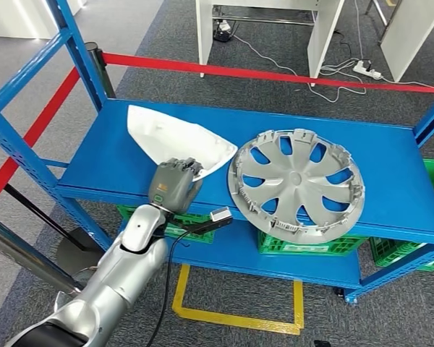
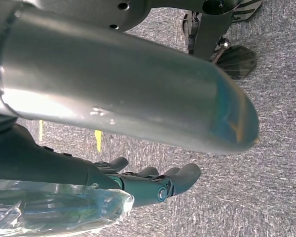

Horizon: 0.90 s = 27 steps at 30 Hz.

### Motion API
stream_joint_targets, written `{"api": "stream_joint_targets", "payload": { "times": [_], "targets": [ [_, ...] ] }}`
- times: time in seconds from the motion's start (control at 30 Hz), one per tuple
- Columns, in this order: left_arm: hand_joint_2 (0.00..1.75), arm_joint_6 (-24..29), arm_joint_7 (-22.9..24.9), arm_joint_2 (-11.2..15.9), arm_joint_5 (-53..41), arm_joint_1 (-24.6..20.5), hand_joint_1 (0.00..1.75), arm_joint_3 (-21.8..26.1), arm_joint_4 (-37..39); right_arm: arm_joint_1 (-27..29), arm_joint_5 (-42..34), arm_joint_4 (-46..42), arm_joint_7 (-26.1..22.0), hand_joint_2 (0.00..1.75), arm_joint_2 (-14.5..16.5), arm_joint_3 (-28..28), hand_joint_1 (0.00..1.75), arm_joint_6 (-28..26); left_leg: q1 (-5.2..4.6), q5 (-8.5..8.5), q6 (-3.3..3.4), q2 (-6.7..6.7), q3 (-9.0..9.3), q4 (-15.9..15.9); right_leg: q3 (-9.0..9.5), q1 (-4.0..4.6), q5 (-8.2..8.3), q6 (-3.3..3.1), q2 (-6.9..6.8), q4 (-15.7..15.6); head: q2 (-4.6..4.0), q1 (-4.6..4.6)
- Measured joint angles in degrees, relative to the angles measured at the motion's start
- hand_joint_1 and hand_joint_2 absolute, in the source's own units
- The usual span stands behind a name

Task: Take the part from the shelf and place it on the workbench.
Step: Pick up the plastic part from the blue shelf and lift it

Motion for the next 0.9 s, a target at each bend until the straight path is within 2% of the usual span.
{"api": "stream_joint_targets", "payload": {
  "times": [0.5,0.9],
  "targets": [
    [1.75,0.2,3.2,0.5,-7.6,0.3,1.75,-6.1,-16.7,0.1,-0.4,0.0,0.0,0.0,0.0,0.0,0.0,0.0,0.0,0.0,0.01,0.0,-0.01,0.0,-0.01,0.0,-0.01,0.02,-0.01,0.0,0.0,0.0],
    [1.75,0.5,3.5,1.4,-5.9,0.3,1.75,-6.9,-17.7,0.1,-0.4,0.0,-0.3,0.0,0.0,0.0,0.0,-0.2,0.0,0.0,0.01,0.0,-0.01,0.0,-0.01,0.0,-0.02,0.02,-0.01,0.0,0.0,0.01]
  ]
}}
